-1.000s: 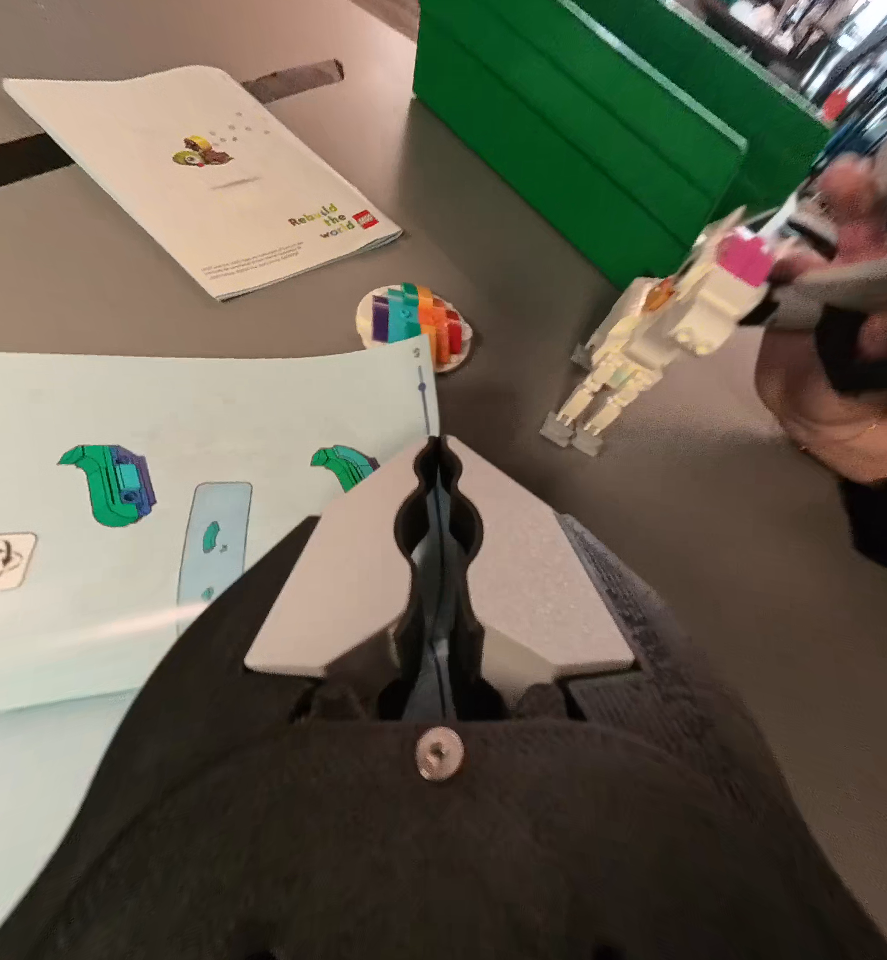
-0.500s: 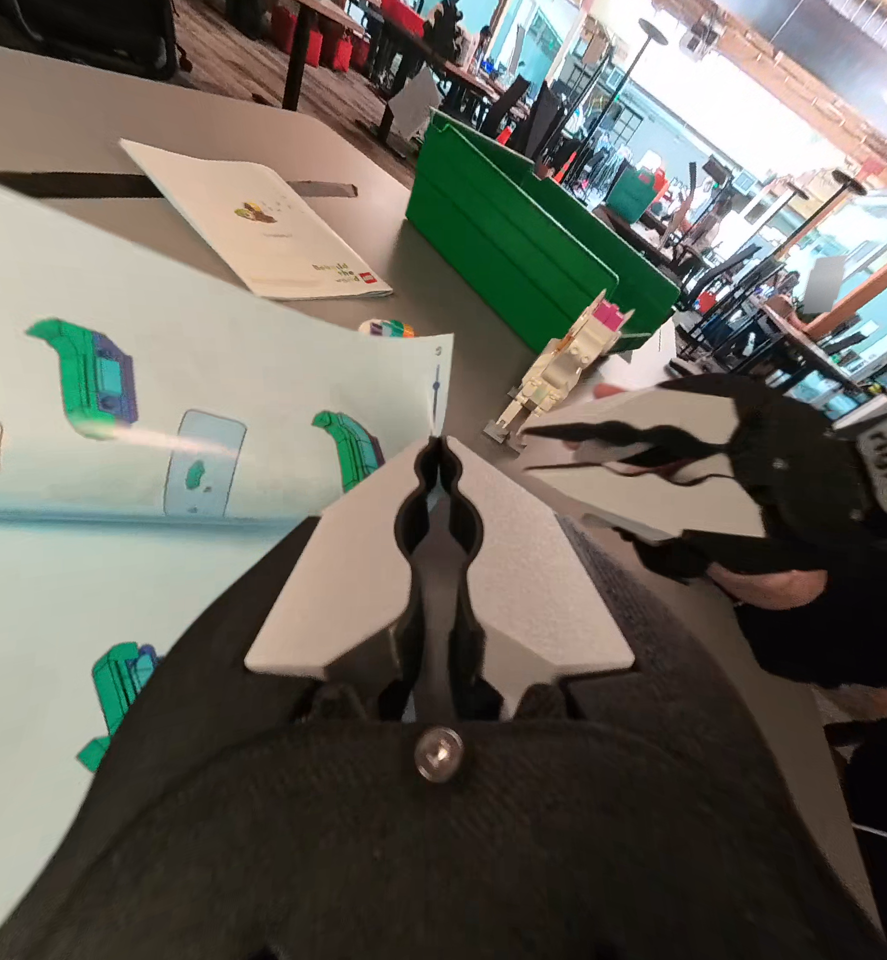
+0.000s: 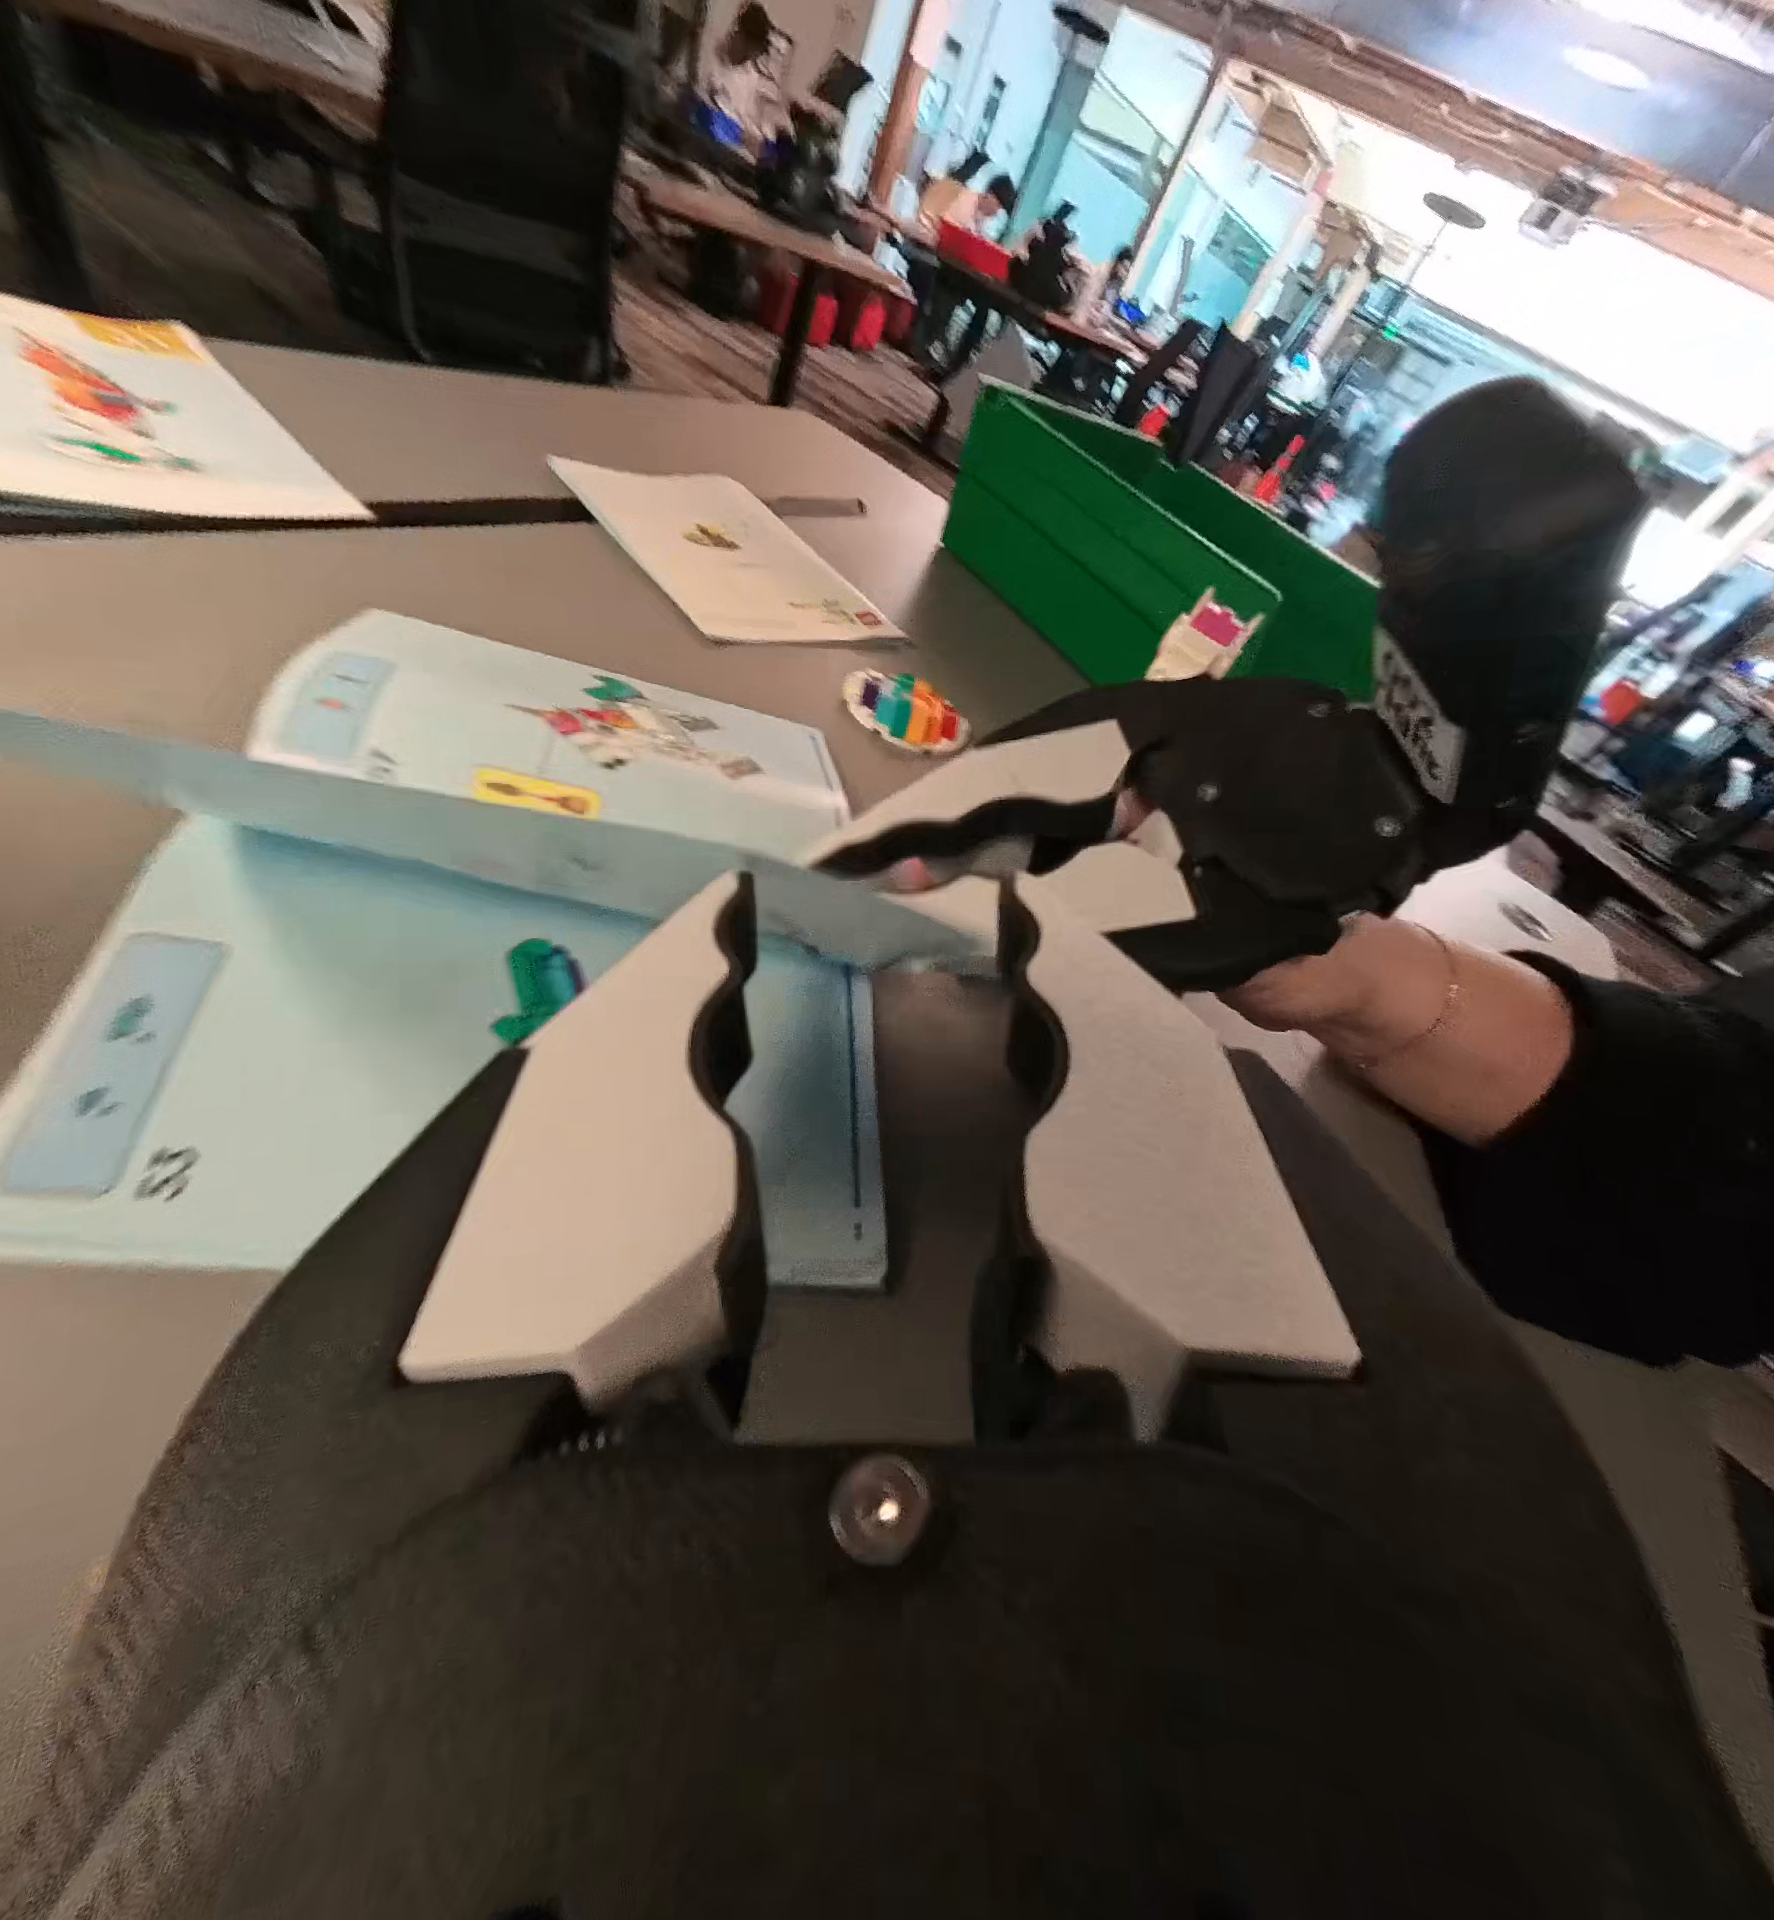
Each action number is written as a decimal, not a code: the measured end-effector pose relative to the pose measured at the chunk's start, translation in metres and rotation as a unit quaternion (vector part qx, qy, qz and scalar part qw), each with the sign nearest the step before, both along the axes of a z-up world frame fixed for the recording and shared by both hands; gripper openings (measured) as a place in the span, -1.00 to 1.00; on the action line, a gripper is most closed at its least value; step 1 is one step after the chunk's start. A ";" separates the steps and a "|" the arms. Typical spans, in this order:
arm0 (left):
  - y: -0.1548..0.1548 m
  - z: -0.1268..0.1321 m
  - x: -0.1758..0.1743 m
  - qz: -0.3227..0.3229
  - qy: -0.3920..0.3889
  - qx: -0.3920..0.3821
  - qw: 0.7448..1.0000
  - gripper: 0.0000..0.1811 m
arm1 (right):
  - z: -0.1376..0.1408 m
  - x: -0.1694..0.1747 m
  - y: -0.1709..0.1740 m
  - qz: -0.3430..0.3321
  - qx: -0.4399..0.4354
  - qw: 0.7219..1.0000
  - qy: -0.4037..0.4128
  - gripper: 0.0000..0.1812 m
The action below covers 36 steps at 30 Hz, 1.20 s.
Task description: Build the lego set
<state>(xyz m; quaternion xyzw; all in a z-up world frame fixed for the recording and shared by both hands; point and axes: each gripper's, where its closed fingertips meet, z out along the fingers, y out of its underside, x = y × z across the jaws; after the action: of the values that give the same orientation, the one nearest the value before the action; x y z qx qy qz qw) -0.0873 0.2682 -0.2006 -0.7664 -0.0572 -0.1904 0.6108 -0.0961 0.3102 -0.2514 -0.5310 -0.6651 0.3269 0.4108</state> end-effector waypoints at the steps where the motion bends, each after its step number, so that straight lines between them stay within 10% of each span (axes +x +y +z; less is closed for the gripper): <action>1: -0.007 0.004 -0.006 0.019 0.010 0.012 1.000 -0.48 | -0.007 -0.001 -0.004 0.009 -0.001 1.000 -0.024 -0.86; 16: -0.033 0.046 -0.026 0.106 0.051 0.130 0.985 -0.59 | -0.031 -0.004 0.011 -0.015 -0.031 0.993 -0.109 -0.42; 28: -0.033 0.043 -0.023 0.115 0.059 0.140 0.982 -0.62 | -0.034 0.008 0.006 -0.089 -0.087 0.984 -0.126 -0.43; 36: -0.038 0.051 -0.020 0.123 0.073 0.167 0.976 -0.65 | -0.013 0.024 -0.017 -0.024 -0.064 0.995 -0.078 -0.38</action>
<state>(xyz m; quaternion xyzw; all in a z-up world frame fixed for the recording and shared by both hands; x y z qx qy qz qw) -0.1074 0.2303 -0.1496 -0.6527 -0.0741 -0.0641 0.7513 -0.0718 0.2928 -0.2641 -0.5960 -0.6599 0.3163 0.3305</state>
